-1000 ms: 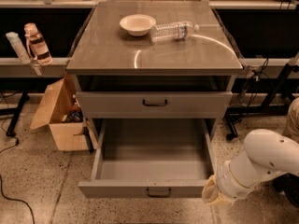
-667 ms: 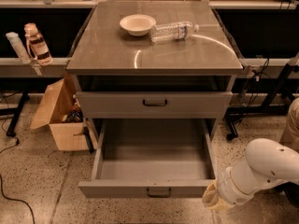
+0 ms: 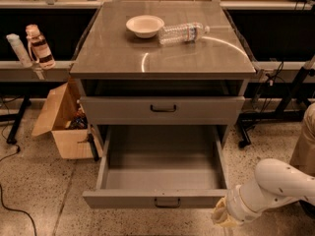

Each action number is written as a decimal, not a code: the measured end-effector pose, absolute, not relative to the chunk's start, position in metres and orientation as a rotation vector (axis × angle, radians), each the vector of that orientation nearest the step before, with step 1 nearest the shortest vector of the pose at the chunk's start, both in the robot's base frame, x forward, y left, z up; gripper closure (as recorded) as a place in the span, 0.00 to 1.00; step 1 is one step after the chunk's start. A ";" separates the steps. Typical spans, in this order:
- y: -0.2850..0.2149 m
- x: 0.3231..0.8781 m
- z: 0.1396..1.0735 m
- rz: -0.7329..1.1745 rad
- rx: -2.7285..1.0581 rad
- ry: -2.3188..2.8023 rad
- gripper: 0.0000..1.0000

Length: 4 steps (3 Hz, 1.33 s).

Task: Close middle drawer

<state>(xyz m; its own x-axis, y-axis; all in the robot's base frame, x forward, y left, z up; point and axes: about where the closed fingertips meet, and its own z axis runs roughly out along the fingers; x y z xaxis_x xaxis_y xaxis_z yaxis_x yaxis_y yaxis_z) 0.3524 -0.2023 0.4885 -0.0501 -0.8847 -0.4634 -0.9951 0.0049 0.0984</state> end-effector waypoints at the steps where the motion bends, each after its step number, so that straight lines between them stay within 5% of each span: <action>1: -0.203 0.357 0.471 0.603 -1.940 2.030 1.00; 4: -0.196 0.392 0.451 0.540 -1.918 2.076 1.00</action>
Offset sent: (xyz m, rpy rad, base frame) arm 0.0286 0.0005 -0.0402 -0.0184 0.0103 -0.0623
